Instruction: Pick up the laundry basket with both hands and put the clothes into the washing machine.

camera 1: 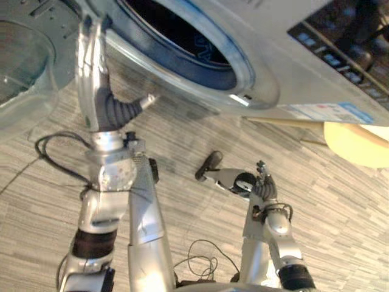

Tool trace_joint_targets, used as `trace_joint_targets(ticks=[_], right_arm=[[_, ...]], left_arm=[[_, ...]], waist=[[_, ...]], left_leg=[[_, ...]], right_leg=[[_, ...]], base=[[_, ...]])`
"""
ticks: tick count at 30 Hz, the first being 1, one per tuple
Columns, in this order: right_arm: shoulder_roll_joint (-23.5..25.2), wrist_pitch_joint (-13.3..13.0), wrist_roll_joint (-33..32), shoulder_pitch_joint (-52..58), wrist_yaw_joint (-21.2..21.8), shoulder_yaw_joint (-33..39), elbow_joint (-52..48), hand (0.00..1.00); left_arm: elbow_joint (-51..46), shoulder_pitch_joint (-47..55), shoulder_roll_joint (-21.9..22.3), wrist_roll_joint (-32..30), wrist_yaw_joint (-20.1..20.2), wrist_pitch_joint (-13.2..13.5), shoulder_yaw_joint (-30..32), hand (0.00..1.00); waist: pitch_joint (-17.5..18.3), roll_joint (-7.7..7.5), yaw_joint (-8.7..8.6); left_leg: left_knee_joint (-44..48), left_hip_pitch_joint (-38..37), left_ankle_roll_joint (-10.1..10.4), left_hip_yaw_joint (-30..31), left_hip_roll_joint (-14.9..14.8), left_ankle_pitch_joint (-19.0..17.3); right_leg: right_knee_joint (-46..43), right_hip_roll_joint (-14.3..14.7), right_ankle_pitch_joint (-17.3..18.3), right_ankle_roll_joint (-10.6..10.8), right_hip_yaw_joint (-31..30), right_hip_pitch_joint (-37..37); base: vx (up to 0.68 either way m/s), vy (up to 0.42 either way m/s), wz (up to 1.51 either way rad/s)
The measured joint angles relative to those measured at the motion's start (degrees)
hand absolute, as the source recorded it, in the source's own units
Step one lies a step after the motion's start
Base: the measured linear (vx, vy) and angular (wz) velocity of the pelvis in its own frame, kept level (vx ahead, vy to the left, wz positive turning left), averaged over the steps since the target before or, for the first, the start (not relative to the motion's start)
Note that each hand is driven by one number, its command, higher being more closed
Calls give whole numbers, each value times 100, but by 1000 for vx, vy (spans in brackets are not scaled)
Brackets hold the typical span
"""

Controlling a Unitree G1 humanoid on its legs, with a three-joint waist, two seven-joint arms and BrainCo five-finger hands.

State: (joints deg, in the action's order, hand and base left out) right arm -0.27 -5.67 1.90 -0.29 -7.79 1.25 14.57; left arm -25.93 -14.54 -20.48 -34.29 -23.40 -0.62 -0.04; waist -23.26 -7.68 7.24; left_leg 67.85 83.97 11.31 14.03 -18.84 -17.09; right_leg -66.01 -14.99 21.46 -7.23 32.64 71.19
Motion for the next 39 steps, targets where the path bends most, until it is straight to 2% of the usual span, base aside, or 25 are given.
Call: trace_joint_targets(ticks=[6, 10, 15, 18, 20, 23, 25, 26, 27, 30, 31, 33, 36, 37, 38, 39], right_arm=[[-5, 61, -4, -29, -110, 38, 84, 0], [-6, 186, -2, -231, -145, 83, 380, 0], [-25, 271, -2, -459, -211, 120, 888, 0], [-10, 373, -9, -500, -200, 104, 1347, 0], [1, 415, -18, -469, -187, 74, 1864, 0], [25, 447, -16, -239, -125, 57, 2224, 0], [43, 445, 0, 205, 34, 58, 2431, 0], [48, 448, 7, 307, 56, 63, 2513, 0], [45, 451, 61, 551, 67, 135, 2745, 0], [37, 438, 70, 671, 69, 424, 3122, 0], [17, 440, 97, 660, 82, 786, 3378, 0], [-76, 444, 103, 698, 85, 1156, 3656, 0], [-140, 460, 81, 615, 175, 1422, 4078, 0], [-130, 481, 53, 504, 195, 1491, 4217, 0], [-100, 504, 43, 379, 226, 1564, 4346, 0], [-92, 502, 42, 360, 249, 1594, 4409, 0]], left_arm=[[-109, 1180, 381, 220, 339, 184, 15, 0], [-115, 1917, 861, 377, 619, 207, 15, 0], [-103, 2296, 1281, 627, 718, 207, 38, 0], [208, 2401, 1440, 999, 699, 321, 203, 0], [990, 2500, 1460, 1355, 680, 374, 308, 0], [1845, 2713, 1426, 1647, 683, 378, 461, 0], [2913, 2953, 1300, 1816, 701, 371, 521, 0], [3182, 3008, 1276, 1834, 709, 371, 521, 0], [4044, 3097, 1300, 1837, 718, 370, 573, 0], [5256, 3084, 1486, 1844, 723, 347, 722, 0], [6097, 3008, 1627, 1844, 735, 325, 822, 0], [6750, 2922, 1778, 1844, 790, 327, 974, 0], [7240, 2759, 1785, 1950, 853, 320, 1079, 0], [7329, 2679, 1817, 2076, 846, 326, 1179, 0], [7352, 2684, 1795, 2160, 848, 327, 1184, 0], [7377, 2686, 1768, 2233, 846, 324, 1192, 0]], waist=[[0, 0, 112], [0, 0, 166], [1, 2, 259], [15, 28, 297], [138, 120, 290], [380, 165, 283], [673, 248, 236], [752, 240, 206], [1052, 338, 112], [1289, 470, 58], [1430, 597, -40], [1570, 747, -168], [1743, 813, -208], [1758, 810, -231], [1734, 791, -329], [1740, 742, -328]], left_leg=[[122, 60, 0, 124, 92, -65], [124, 38, 42, 294, 128, -86], [144, -309, 76, 319, 215, -107], [-29, -1033, 92, 281, 301, -117], [-366, -1835, 94, 159, 309, -120], [-894, -2818, 90, -65, 311, -115], [-1574, -3926, 80, -253, 349, -109], [-1782, -4207, 73, -341, 374, -104], [-2276, -4838, 44, -562, 380, -86], [-2859, -5667, -99, -1023, 394, 18], [-3337, -6254, -229, -1337, 445, 122], [-3763, -6784, -326, -1558, 548, 270], [-4204, -7232, -499, -1935, 673, 404], [-4423, -7344, -601, -2116, 665, 510], [-4509, -7550, -621, -2154, 779, 526], [-4529, -7669, -623, -2196, 822, 527]], right_leg=[[-79, -16, 37, 17, 42, -32], [-113, -24, 138, 65, 188, -201], [-265, -118, 309, 73, 209, -546], [-247, -193, 449, 112, 223, -1218], [-8, -204, 516, 200, 262, -1979], [432, -184, 483, 275, 276, -2837], [1111, -77, 342, 500, 294, -3833], [1305, -72, 287, 546, 289, -4059], [1887, 27, 58, 655, 240, -4550], [2516, 107, -235, 856, -11, -5064], [3053, 146, -532, 972, -142, -5492], [3618, 201, -883, 944, -197, -5906], [4109, 277, -1367, 1050, -466, -6140], [3953, 212, -1293, 1170, -531, -6172], [3090, 56, -950, 1253, -576, -6165], [3001, 75, -897, 1248, -648, -6239]], base=[[3, 1, 2], [21, -4, 14], [42, -5, 22], [45, -38, 46], [37, -58, 49], [41, -37, 35], [85, 9, 31], [140, 87, 21], [129, 111, -2], [134, 146, -39], [156, 209, -42], [161, 207, -35], [121, 154, -41], [68, 104, -29], [97, 35, -10], [99, 36, -10]])
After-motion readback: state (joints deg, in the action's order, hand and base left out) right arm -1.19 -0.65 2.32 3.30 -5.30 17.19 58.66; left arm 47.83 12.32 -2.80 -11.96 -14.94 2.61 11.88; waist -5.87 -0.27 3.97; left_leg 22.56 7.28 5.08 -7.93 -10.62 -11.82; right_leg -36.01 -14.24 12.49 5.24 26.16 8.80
